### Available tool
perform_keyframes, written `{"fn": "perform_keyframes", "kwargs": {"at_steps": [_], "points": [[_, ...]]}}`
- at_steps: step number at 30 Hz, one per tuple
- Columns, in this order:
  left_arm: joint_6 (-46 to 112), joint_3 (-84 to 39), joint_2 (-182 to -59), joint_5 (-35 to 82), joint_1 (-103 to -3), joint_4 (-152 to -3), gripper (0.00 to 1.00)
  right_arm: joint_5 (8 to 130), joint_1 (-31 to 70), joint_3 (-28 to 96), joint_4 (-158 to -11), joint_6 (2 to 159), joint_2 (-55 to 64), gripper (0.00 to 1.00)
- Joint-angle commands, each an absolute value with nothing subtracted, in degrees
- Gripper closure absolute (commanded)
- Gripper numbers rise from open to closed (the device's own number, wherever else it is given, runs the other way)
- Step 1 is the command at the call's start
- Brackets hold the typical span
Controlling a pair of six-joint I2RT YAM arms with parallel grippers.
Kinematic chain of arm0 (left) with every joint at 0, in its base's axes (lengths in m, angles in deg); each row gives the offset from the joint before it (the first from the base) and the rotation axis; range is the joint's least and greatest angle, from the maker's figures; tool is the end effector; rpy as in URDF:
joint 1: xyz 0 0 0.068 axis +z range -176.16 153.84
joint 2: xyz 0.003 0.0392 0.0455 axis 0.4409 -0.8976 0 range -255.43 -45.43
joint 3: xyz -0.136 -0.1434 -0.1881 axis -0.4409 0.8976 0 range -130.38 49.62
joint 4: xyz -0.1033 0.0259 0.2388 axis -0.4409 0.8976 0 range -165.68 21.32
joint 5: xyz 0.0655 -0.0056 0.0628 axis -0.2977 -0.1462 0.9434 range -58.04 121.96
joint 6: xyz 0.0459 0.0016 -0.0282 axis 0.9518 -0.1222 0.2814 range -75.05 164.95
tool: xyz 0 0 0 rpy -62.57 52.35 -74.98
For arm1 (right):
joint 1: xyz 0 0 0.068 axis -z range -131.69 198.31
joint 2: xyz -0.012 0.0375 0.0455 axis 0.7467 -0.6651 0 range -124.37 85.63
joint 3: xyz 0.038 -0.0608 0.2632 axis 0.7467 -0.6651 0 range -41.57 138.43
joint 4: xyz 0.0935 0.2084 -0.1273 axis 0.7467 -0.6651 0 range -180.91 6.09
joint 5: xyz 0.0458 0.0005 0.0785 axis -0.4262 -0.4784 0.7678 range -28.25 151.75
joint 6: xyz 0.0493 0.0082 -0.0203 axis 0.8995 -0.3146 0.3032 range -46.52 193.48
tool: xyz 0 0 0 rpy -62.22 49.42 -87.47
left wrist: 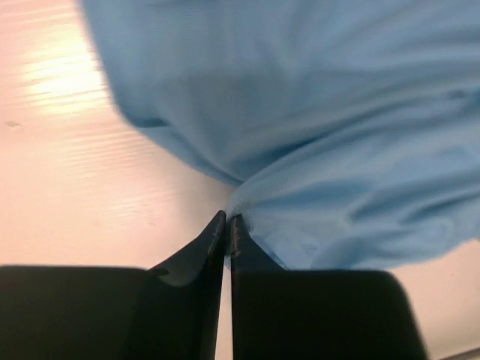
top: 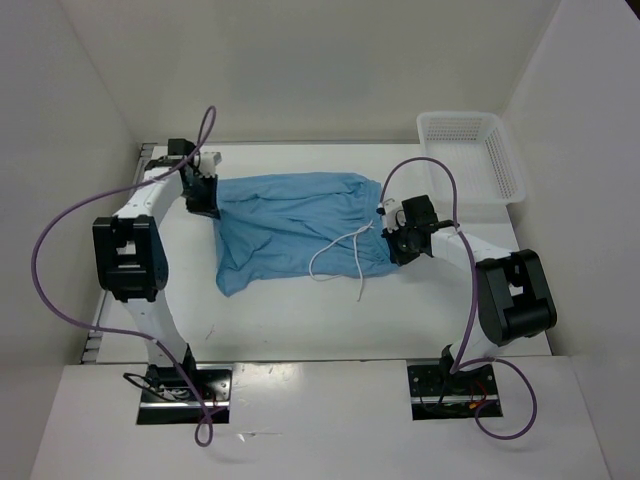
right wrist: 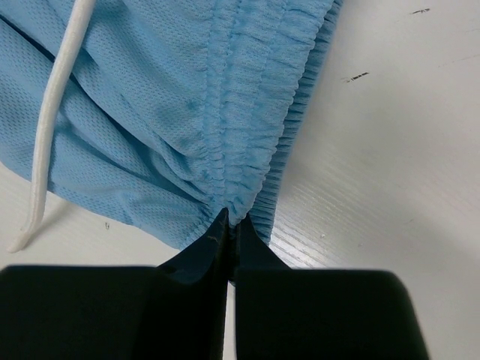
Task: Fold and stack the shorts
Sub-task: Flatten the shorts out
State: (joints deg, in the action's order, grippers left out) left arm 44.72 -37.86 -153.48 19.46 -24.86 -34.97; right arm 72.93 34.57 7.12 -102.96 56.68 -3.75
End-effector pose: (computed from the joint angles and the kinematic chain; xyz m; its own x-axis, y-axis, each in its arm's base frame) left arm 0.4046 0.0015 0.2393 -0.8771 -0.0237 -0.4797 0.0784 0.9783 -0.1917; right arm 0.2868 0.0773 0.1691 -0.7086 -0.4651 -0.5307 -0.5563 0.8308 0.0147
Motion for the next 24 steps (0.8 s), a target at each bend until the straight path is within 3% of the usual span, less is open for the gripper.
{"fn": "perform_keyframes", "kwargs": {"at_steps": [1,2,5,6,9,12,16,18,20,24], "points": [[44.9,-41.9,-157.7,18.9,-21.0,-34.8,0.89,71.9,34.5,6.3,-103.4,54.5,-1.9,1.0],[44.9,-42.5,-159.1,18.9,-21.0,-35.5,0.82,71.9,34.5,6.3,-103.4,54.5,-1.9,1.0],[44.9,-44.1,-160.4,20.2,-20.4,-36.0,0.4,71.9,34.5,6.3,-103.9,54.5,-1.9,1.0],[44.9,-44.8,-160.4,21.2,-20.4,-36.0,0.37,71.9,34.5,6.9,-103.9,54.5,-1.9,1.0],[44.9,-44.8,-159.3,23.2,-17.6,-37.4,0.26,71.4,34.5,7.5,-103.9,54.5,-1.9,0.88],[44.9,-43.8,-153.3,20.9,-16.1,-37.4,0.26,70.9,34.5,8.0,-103.9,54.0,-1.4,0.81],[44.9,-34.0,-139.1,16.4,-21.4,-34.2,0.39,71.4,34.5,9.3,-105.2,54.0,-0.9,0.8],[44.9,-27.7,-138.4,15.9,-23.3,-31.6,0.58,71.9,34.5,9.3,-105.8,54.0,-0.9,0.8],[44.9,-23.0,-138.4,14.1,-22.6,-30.8,0.7,71.9,34.5,9.8,-106.3,54.0,-0.9,0.8],[44.9,-15.6,-138.4,10.4,-22.1,-30.8,0.68,71.9,34.5,9.8,-106.3,53.4,-1.4,0.78]]}}
